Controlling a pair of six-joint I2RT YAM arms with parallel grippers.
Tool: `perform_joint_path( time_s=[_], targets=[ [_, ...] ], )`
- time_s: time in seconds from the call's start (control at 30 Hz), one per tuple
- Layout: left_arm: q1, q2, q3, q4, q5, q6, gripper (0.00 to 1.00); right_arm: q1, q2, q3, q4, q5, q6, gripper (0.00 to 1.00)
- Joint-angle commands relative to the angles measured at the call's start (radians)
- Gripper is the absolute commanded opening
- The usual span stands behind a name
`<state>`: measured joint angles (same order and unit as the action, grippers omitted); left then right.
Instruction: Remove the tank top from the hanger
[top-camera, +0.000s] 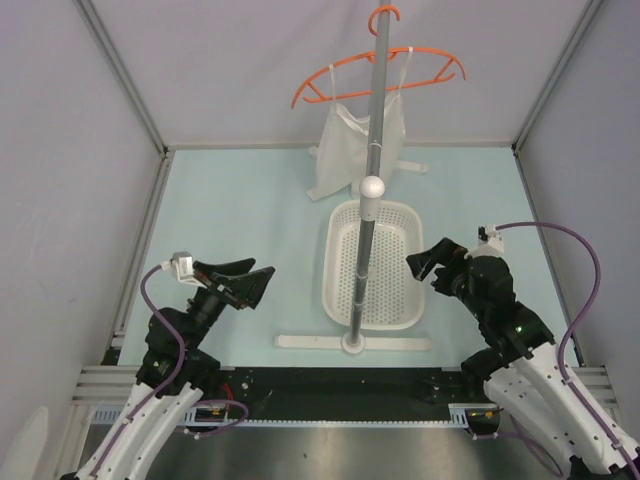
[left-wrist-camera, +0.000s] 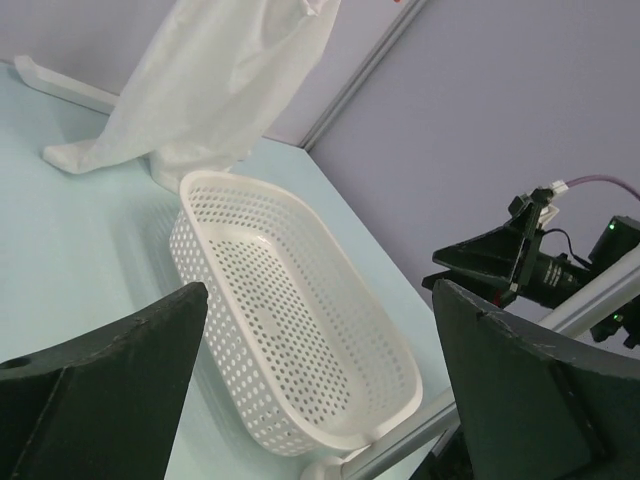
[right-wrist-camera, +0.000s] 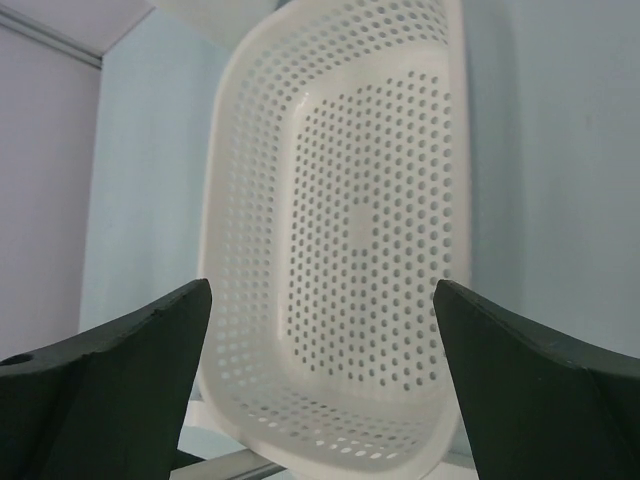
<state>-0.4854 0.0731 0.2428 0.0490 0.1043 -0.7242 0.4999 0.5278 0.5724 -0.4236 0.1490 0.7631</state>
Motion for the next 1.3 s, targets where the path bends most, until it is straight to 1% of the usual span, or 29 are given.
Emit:
perform_joint_path(
  time_s=[0.0,0.03,0.13,0.17,0.27,0.33,0.4,0.43,0.47,0.5,0.53,0.57,0.63,0.67,0.73,0.77,0.8,0.83,0.87,0.9,0.93,0.97,1.0,1.03,1.1,1.13,1.17,1.23,1.27],
  targets=[
    [0.007,-0.001,0.068,-0.081,-0.018,0.084,0.99,-0.050,0.078,0.089,-0.030,-0.078,-0.108,1.00],
    [0.007,0.013,0.084,-0.099,-0.023,0.094,0.99,-0.070,0.133,0.105,-0.026,-0.097,-0.149,1.00],
    [0.007,0.079,0.154,-0.199,-0.037,0.118,1.00,-0.101,0.225,0.193,-0.001,-0.166,-0.243,1.00],
    [0.007,0.099,0.185,-0.246,-0.061,0.118,0.99,-0.118,0.283,0.231,0.014,-0.170,-0.258,1.00],
    [0.007,0.186,0.236,-0.311,-0.083,0.114,0.99,-0.152,0.377,0.324,0.035,-0.178,-0.303,1.00],
    [0.007,0.235,0.256,-0.328,-0.090,0.114,0.99,-0.165,0.414,0.362,0.045,-0.227,-0.317,1.00],
    [0.007,0.260,0.291,-0.357,-0.103,0.057,0.99,-0.170,0.445,0.398,0.055,-0.261,-0.323,1.00],
    [0.007,0.278,0.306,-0.365,-0.101,0.062,0.99,-0.172,0.451,0.403,0.060,-0.276,-0.324,1.00],
    [0.007,0.319,0.349,-0.364,-0.066,0.086,0.99,-0.172,0.454,0.400,0.069,-0.305,-0.324,1.00],
    [0.007,0.356,0.377,-0.362,-0.027,0.144,1.00,-0.172,0.454,0.386,0.075,-0.321,-0.324,1.00],
    [0.007,0.388,0.406,-0.365,0.029,0.155,0.99,-0.172,0.455,0.379,0.081,-0.330,-0.324,1.00],
    [0.007,0.463,0.465,-0.388,0.047,0.155,0.99,-0.172,0.452,0.376,0.080,-0.325,-0.324,1.00],
    [0.007,0.533,0.513,-0.391,0.119,0.161,0.99,-0.173,0.449,0.366,0.069,-0.318,-0.320,1.00],
    [0.010,0.603,0.551,-0.371,0.135,0.167,0.99,-0.173,0.445,0.365,0.060,-0.322,-0.318,1.00],
    [0.019,0.674,0.607,-0.367,0.137,0.207,0.99,-0.173,0.428,0.357,0.054,-0.339,-0.308,1.00],
    [0.045,0.706,0.666,-0.367,0.141,0.216,0.99,-0.173,0.419,0.356,0.048,-0.360,-0.305,1.00],
    [0.068,0.765,0.693,-0.354,0.153,0.224,1.00,-0.173,0.411,0.354,0.039,-0.370,-0.304,1.00],
    [0.097,0.790,0.713,-0.309,0.175,0.226,1.00,-0.172,0.393,0.353,0.029,-0.377,-0.309,1.00],
    [0.169,0.816,0.746,-0.275,0.260,0.217,0.99,-0.172,0.384,0.353,0.002,-0.384,-0.312,1.00],
    [0.210,0.876,0.759,-0.230,0.320,0.200,0.99,-0.172,0.373,0.353,-0.016,-0.384,-0.320,1.00],
    [0.294,0.904,0.766,-0.118,0.404,0.184,1.00,-0.172,0.359,0.354,-0.056,-0.381,-0.326,1.00],
    [0.330,0.939,0.780,-0.057,0.516,0.161,0.99,-0.173,0.324,0.351,-0.075,-0.373,-0.326,1.00],
    [0.359,0.973,0.796,-0.001,0.555,0.122,0.99,-0.170,0.310,0.350,-0.093,-0.377,-0.327,1.00],
    [0.395,1.048,0.814,0.071,0.575,0.115,1.00,-0.170,0.292,0.346,-0.109,-0.381,-0.327,1.00],
    [0.413,1.120,0.898,0.107,0.612,0.137,0.99,-0.172,0.226,0.334,-0.155,-0.387,-0.320,1.00],
    [0.418,1.207,0.935,0.127,0.620,0.150,0.99,-0.172,0.203,0.327,-0.174,-0.387,-0.317,1.00],
    [0.418,1.246,1.010,0.136,0.635,0.169,0.99,-0.172,0.178,0.320,-0.184,-0.391,-0.306,1.00],
    [0.419,1.338,1.094,0.156,0.676,0.184,0.99,-0.172,0.117,0.300,-0.198,-0.400,-0.295,1.00],
    [0.419,1.420,1.174,0.182,0.710,0.184,0.99,-0.172,0.103,0.297,-0.201,-0.413,-0.291,1.00]
  ],
)
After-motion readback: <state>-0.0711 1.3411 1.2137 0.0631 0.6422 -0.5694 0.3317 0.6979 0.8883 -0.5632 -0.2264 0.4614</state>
